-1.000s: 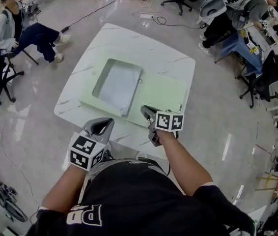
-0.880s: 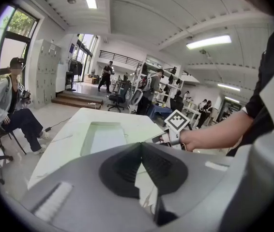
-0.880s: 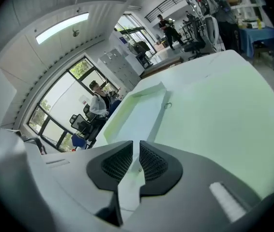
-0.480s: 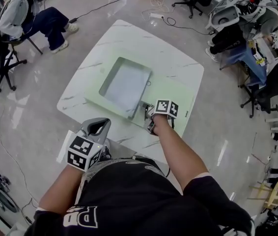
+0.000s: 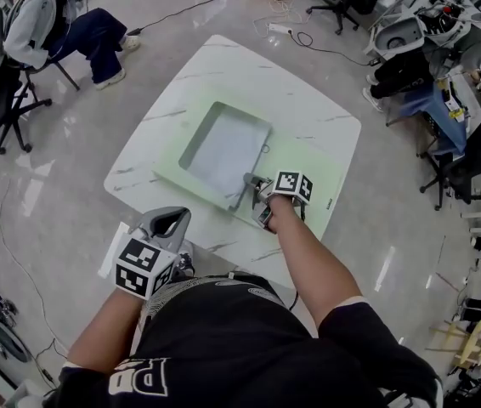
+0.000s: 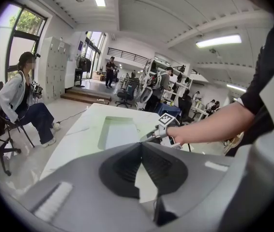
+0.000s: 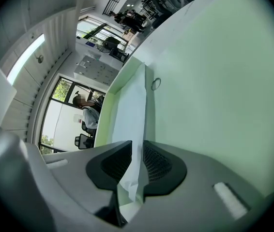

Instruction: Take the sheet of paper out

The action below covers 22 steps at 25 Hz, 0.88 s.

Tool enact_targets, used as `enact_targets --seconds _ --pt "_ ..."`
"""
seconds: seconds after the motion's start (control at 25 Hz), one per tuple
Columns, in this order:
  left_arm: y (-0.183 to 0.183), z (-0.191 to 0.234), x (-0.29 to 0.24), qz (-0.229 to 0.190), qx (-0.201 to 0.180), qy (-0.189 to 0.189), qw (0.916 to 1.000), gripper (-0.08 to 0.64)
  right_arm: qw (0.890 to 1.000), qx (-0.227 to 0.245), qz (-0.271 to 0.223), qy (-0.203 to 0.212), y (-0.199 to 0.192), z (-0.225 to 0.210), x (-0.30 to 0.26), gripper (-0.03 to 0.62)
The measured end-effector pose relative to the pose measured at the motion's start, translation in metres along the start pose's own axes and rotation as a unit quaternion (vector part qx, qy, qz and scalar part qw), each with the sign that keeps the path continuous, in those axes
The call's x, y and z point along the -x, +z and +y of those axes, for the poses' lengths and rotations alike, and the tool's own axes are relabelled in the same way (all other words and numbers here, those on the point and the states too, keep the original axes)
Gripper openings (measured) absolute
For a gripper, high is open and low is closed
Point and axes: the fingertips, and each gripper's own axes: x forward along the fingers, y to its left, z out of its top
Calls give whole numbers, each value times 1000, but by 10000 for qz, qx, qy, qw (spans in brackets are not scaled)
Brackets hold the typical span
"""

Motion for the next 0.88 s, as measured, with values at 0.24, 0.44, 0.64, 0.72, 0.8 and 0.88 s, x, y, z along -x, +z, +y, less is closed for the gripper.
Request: enact_targets --seconds 0.24,0.44,0.64,0.72,0.8,0.88 --pt "2 0 -3 2 1 6 10000 57 9997 104 -56 213 5 15 -4 48" --pt "3 1 -4 -4 18 4 10000 57 9995 246 65 193 1 21 -10 2" --pt "4 4 -6 -15 44 15 10000 57 9992 214 67 334 -1 23 -9 0" --pt "5 4 -7 -29 37 9 10000 57 9991 155 7 388 0 24 -4 0" --pt "6 3 -7 -43 27 -10 10000 57 9988 86 -81 467 1 26 2 0" --pt "7 2 -9 -60 31 -43 10000 57 9982 -14 -198 568 1 28 9 0"
